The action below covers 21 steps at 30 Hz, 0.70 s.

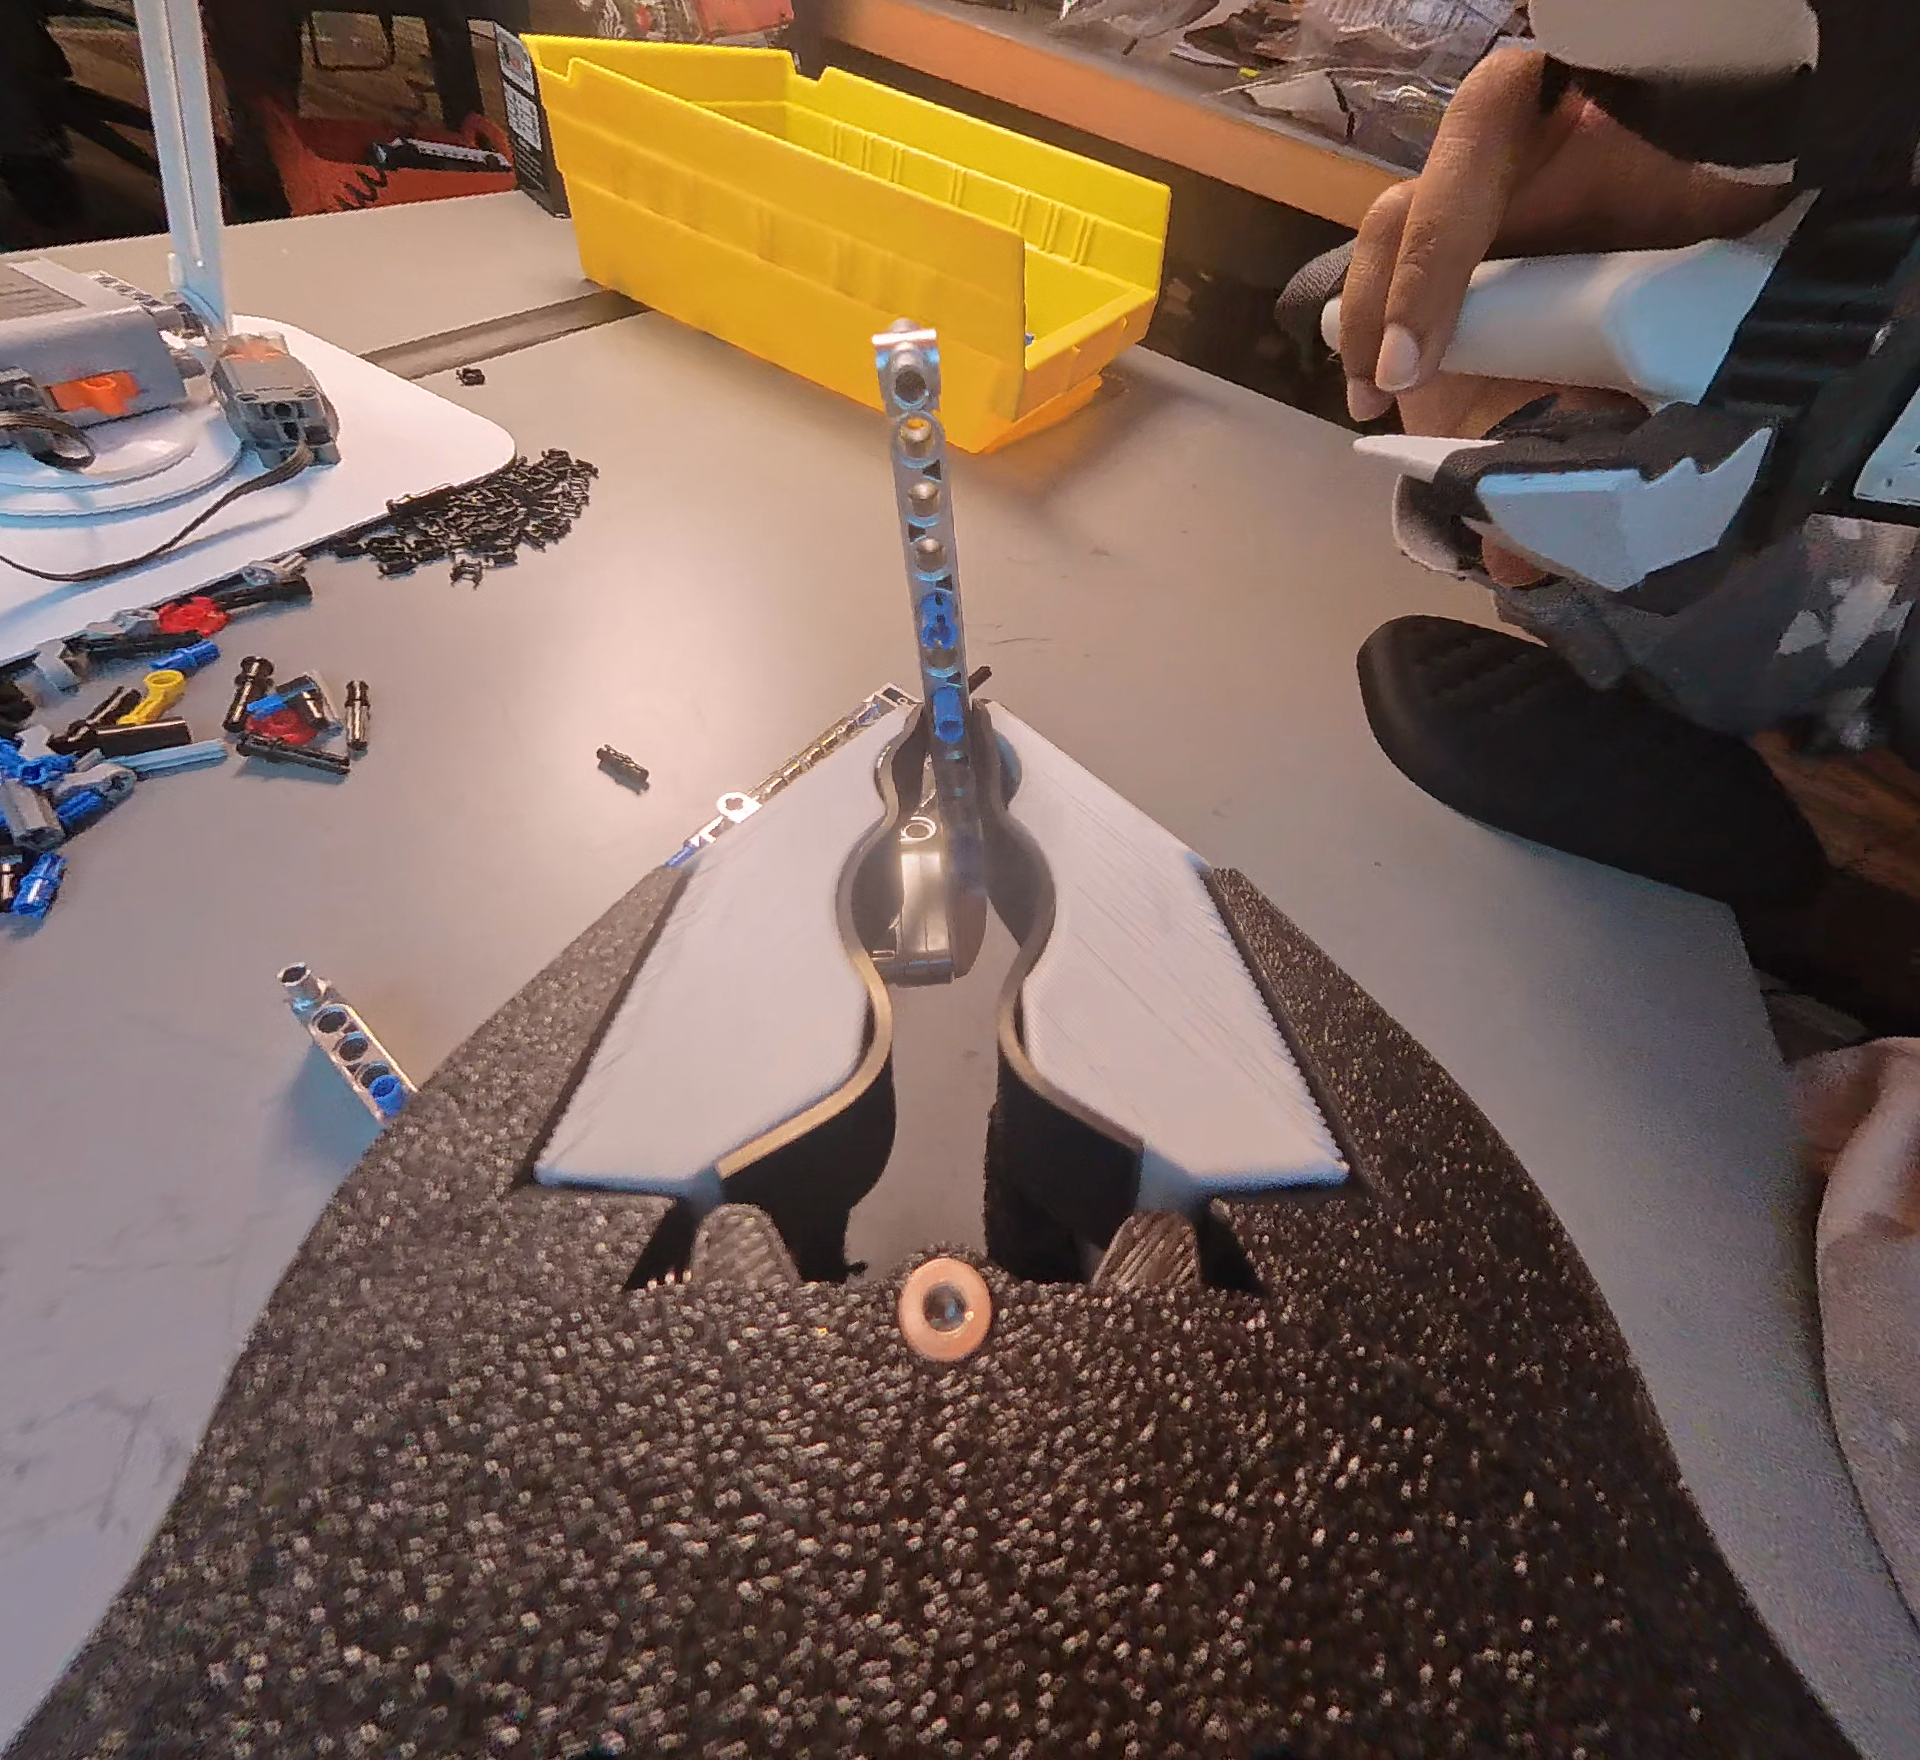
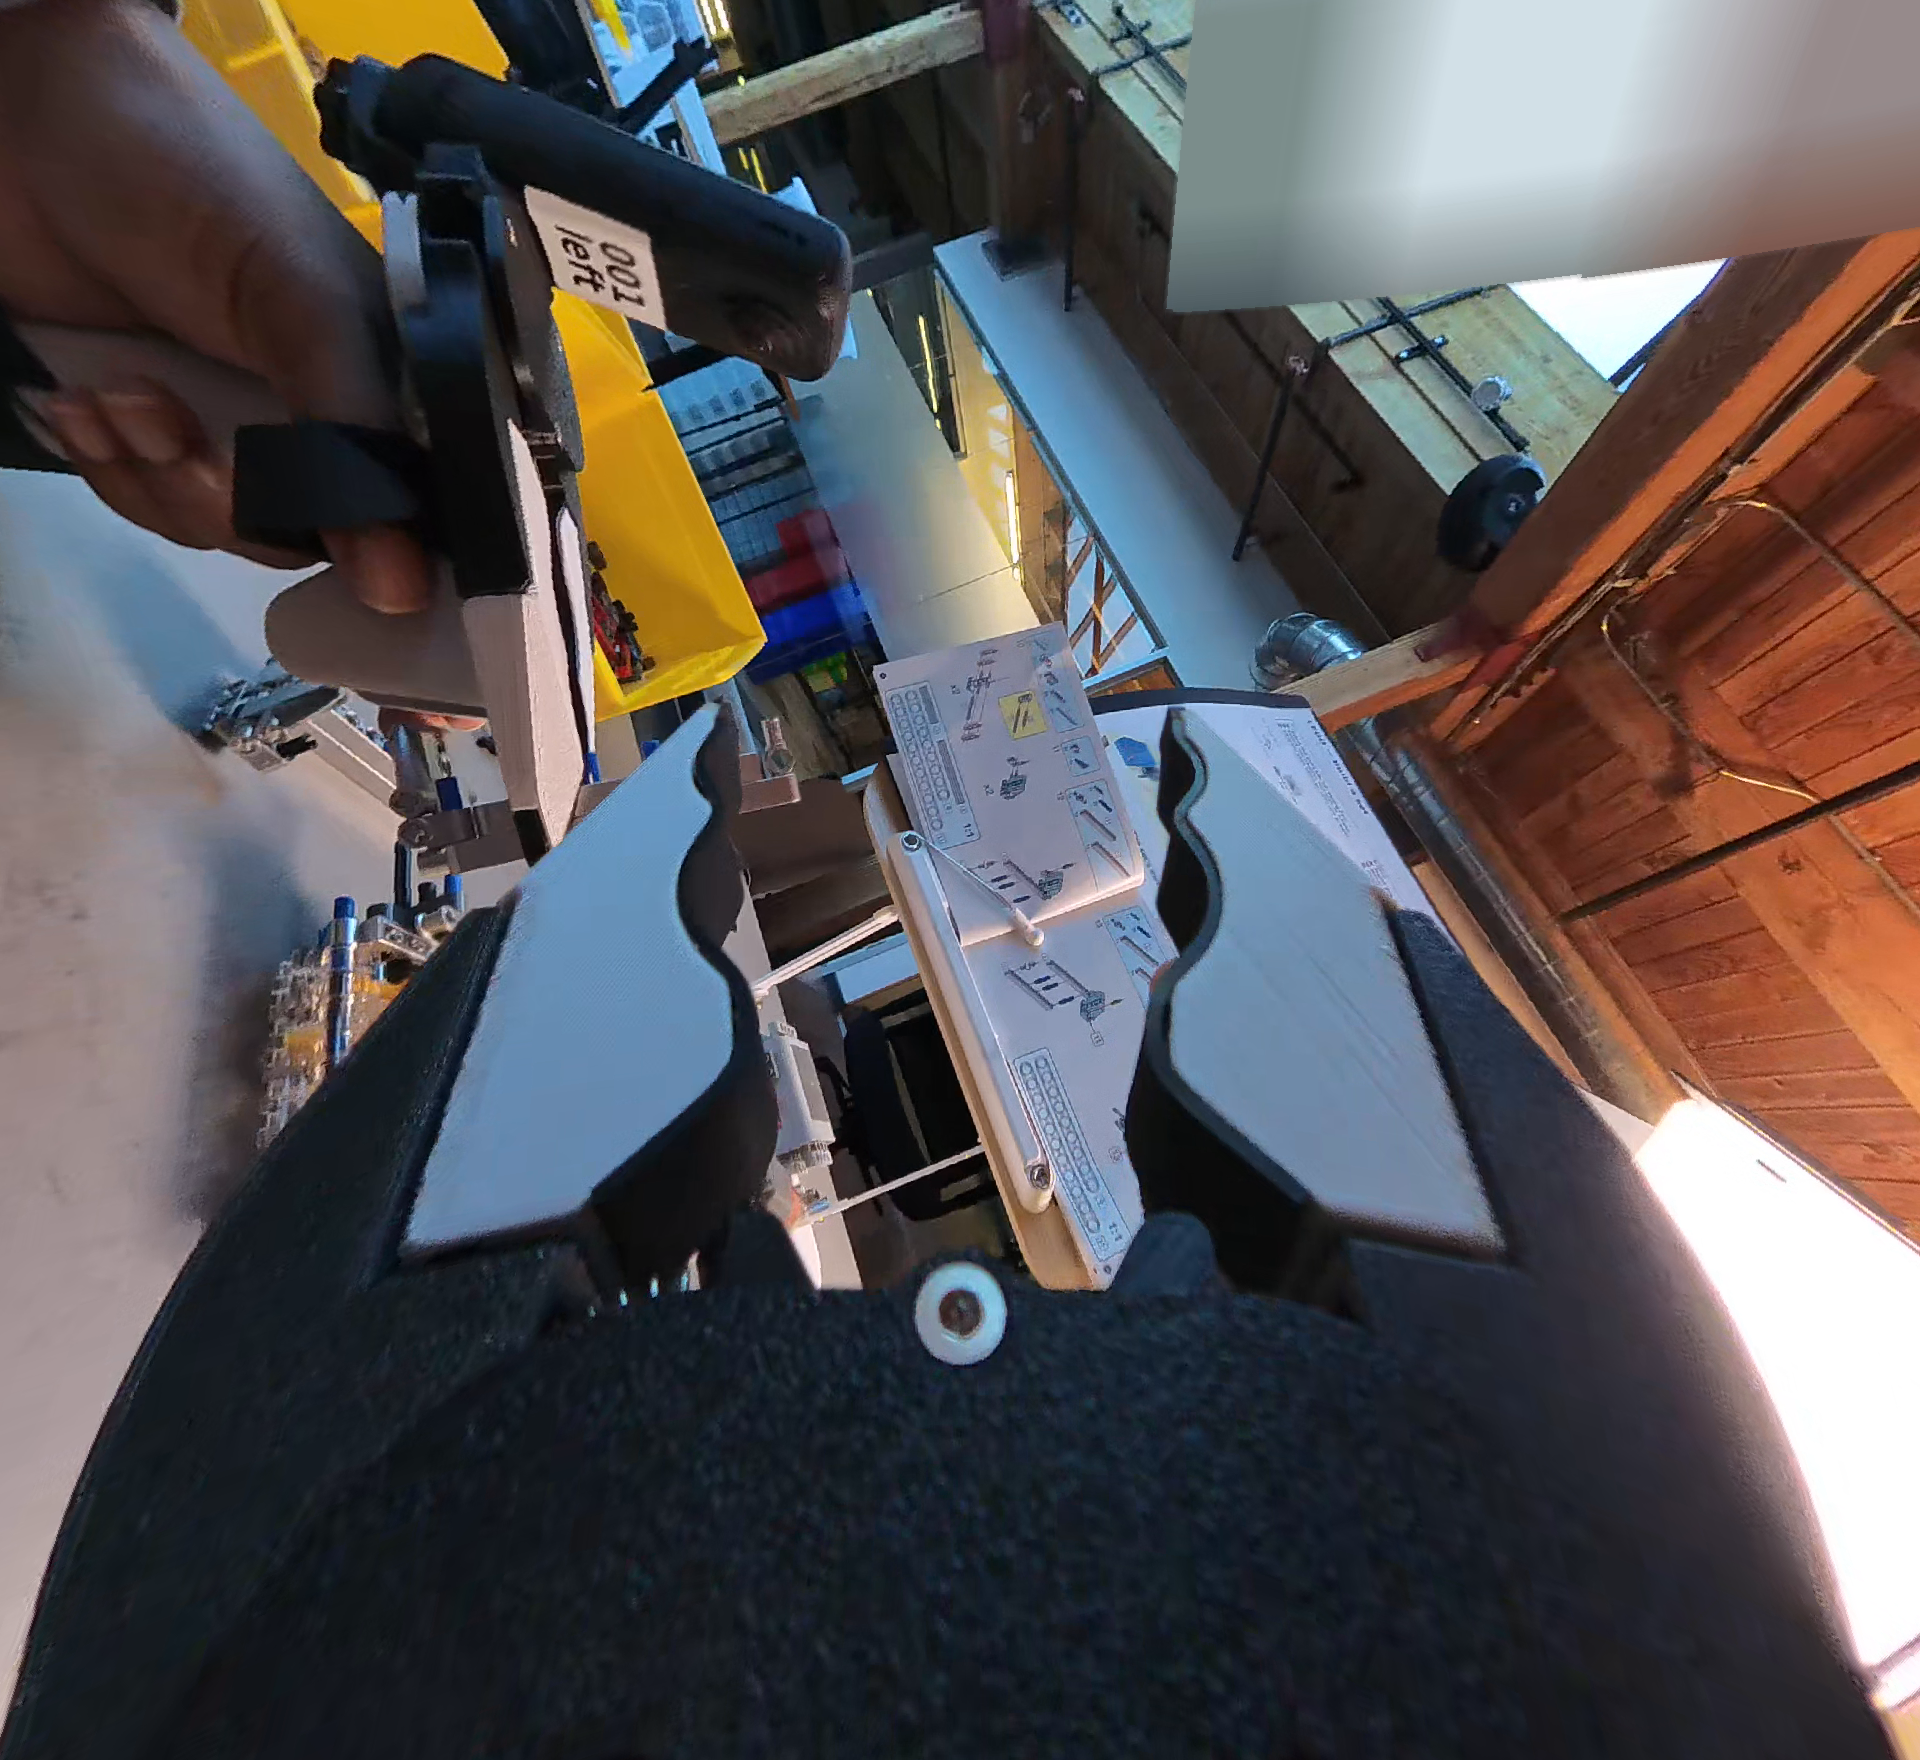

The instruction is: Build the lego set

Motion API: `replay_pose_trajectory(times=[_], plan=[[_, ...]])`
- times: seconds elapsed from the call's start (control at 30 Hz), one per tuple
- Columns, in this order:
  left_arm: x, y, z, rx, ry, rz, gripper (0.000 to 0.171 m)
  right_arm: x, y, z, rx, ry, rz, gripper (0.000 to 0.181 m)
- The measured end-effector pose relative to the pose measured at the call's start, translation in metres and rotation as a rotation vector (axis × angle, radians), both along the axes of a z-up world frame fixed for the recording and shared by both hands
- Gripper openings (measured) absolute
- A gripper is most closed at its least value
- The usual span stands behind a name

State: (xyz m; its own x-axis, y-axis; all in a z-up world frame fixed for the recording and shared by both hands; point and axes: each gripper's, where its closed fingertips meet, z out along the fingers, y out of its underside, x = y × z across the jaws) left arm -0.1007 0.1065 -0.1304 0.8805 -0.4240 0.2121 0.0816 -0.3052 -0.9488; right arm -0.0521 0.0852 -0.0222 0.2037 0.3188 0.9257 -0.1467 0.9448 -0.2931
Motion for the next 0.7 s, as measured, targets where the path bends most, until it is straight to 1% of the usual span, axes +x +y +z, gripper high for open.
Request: replay_pose_trajectory(times=[0.23,0.33,0.37,0.4,0.47,0.53,0.57,0.6,0.63,0.7], plan=[[0.006,-0.003,0.0,0.018,0.054,-0.032,0.007,0.002,0.0,0.002,-0.039,0.017,-0.004,0.077],[0.012,-0.005,0.002,0.037,0.089,-0.059,0.007,0.0,0.003,-0.001,-0.083,-0.014,-0.004,0.072],[0.014,-0.007,0.003,0.048,0.106,-0.076,0.007,-0.002,0.004,-0.006,-0.135,-0.06,0.011,0.064],[0.018,-0.009,0.005,0.062,0.125,-0.099,0.007,-0.004,0.005,-0.013,-0.223,-0.132,0.037,0.06],[0.026,-0.015,0.007,0.101,0.184,-0.146,0.007,-0.006,0.006,-0.025,-0.436,-0.287,0.101,0.057],[0.032,-0.019,0.007,0.134,0.269,-0.181,0.007,-0.005,0.003,-0.043,-0.631,-0.504,0.161,0.058],[0.036,-0.022,0.006,0.143,0.308,-0.2,0.007,-0.002,-0.001,-0.051,-0.686,-0.592,0.186,0.057],[0.04,-0.024,0.004,0.147,0.343,-0.223,0.007,-0.001,-0.004,-0.055,-0.724,-0.637,0.202,0.056],[0.045,-0.027,0.001,0.149,0.372,-0.25,0.007,0.0,-0.005,-0.058,-0.751,-0.665,0.208,0.049],[0.057,-0.032,-0.005,0.145,0.415,-0.305,0.007,0.001,-0.011,-0.065,-0.769,-0.722,0.218,0.028]])
